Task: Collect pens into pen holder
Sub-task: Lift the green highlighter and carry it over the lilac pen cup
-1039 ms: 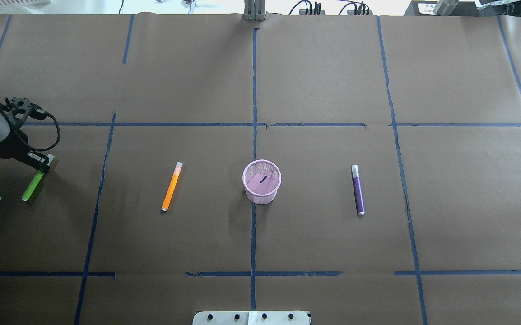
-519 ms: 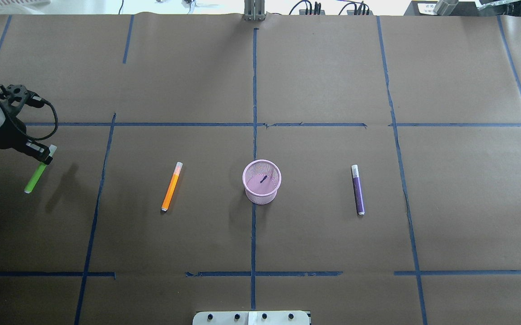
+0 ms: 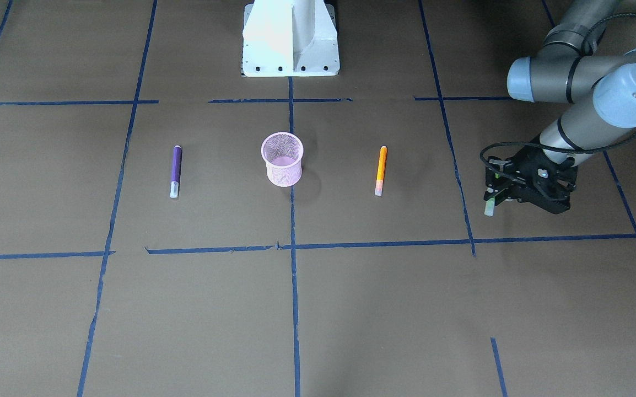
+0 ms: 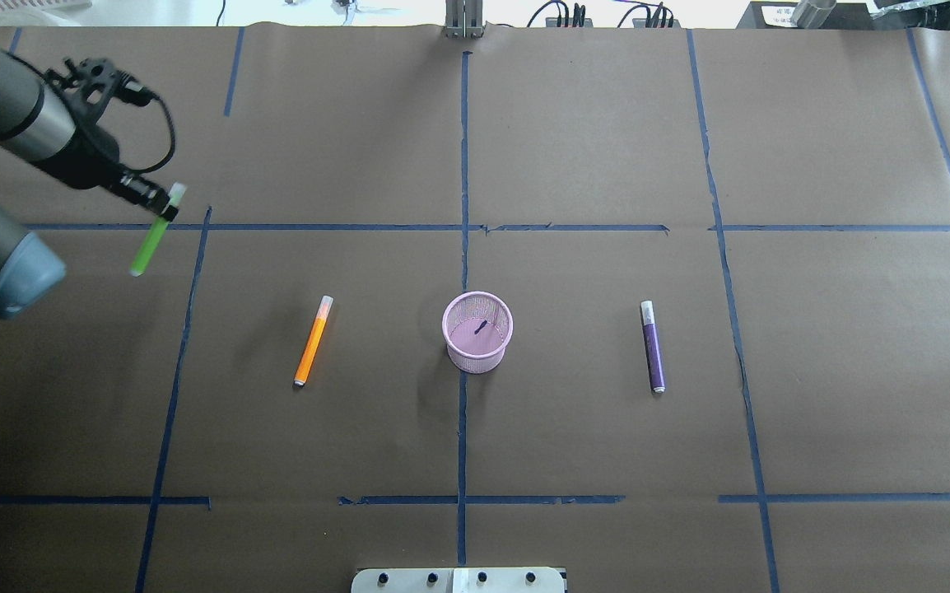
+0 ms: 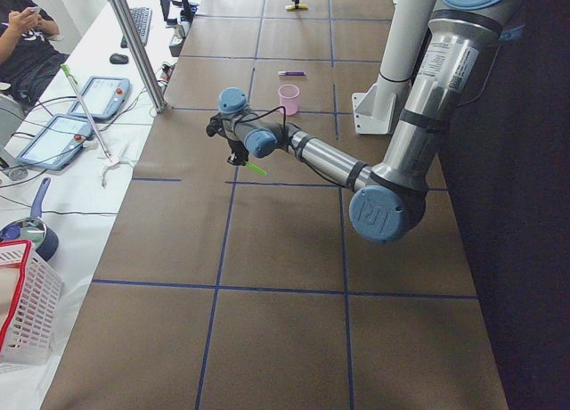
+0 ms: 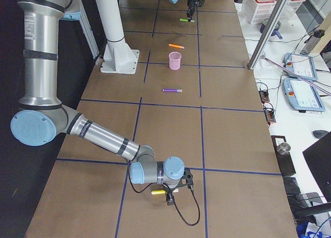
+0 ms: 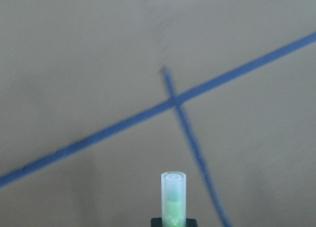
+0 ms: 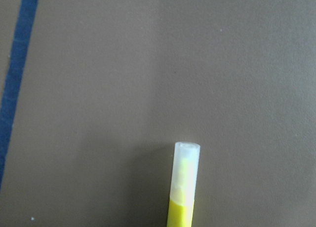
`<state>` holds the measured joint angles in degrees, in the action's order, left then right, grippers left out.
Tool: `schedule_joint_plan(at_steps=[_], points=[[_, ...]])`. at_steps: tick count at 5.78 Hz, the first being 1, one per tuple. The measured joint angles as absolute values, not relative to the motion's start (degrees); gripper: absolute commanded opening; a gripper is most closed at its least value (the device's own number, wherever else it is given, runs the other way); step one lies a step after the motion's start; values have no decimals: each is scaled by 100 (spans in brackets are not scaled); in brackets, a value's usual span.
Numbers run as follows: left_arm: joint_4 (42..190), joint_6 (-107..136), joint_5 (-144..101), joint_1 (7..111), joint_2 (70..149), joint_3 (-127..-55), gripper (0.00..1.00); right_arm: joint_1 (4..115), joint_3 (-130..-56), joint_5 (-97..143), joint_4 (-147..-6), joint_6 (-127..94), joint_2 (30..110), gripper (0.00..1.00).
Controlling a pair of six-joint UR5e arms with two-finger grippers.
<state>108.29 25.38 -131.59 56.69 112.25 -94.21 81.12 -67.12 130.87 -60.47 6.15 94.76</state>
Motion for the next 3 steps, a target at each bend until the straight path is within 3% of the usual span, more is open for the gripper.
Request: schedule_joint_plan(at_steps=[3], points=[[11202, 4038, -12485, 4821, 12481, -9485, 0, 8112, -6734, 13079, -6040, 607, 9467, 100]])
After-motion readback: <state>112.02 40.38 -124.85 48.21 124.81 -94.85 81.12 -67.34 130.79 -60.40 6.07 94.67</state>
